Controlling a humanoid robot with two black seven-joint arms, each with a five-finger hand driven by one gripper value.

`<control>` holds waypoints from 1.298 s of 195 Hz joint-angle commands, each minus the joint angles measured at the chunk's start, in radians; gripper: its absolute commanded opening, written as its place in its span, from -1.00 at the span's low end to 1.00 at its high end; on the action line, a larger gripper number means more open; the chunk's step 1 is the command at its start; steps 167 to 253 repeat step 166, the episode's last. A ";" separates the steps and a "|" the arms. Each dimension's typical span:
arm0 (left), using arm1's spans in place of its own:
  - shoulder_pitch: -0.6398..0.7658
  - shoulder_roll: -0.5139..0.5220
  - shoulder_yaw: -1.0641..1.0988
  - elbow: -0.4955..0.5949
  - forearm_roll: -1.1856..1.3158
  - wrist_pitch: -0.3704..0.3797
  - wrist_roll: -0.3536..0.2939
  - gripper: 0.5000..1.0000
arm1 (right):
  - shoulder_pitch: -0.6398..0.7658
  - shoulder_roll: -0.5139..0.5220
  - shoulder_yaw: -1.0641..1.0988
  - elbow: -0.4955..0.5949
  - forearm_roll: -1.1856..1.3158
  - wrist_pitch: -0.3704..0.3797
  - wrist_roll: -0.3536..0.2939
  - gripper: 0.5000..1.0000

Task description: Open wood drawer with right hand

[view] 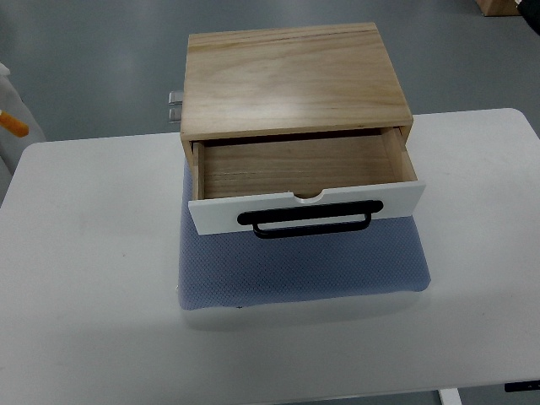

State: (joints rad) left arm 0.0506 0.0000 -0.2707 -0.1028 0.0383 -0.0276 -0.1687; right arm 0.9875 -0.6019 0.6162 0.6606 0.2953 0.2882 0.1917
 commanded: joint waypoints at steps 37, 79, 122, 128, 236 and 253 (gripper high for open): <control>0.000 0.000 0.001 0.000 0.000 0.000 0.000 1.00 | -0.092 0.091 0.054 -0.079 0.016 -0.006 0.025 0.78; 0.000 0.000 0.001 0.000 0.000 0.000 0.000 1.00 | -0.105 0.126 0.059 -0.093 0.016 -0.009 0.028 0.78; 0.000 0.000 -0.001 0.000 0.000 0.000 0.000 1.00 | -0.110 0.143 0.059 -0.107 0.016 -0.007 0.045 0.78; 0.000 0.000 0.001 0.000 0.000 0.000 0.000 1.00 | -0.110 0.143 0.059 -0.107 0.016 -0.007 0.045 0.78; 0.000 0.000 0.001 0.000 0.000 0.000 0.000 1.00 | -0.112 0.145 0.057 -0.108 0.015 -0.006 0.051 0.78; 0.000 0.000 0.001 0.000 0.000 0.000 0.000 1.00 | -0.112 0.145 0.057 -0.108 0.015 -0.006 0.051 0.78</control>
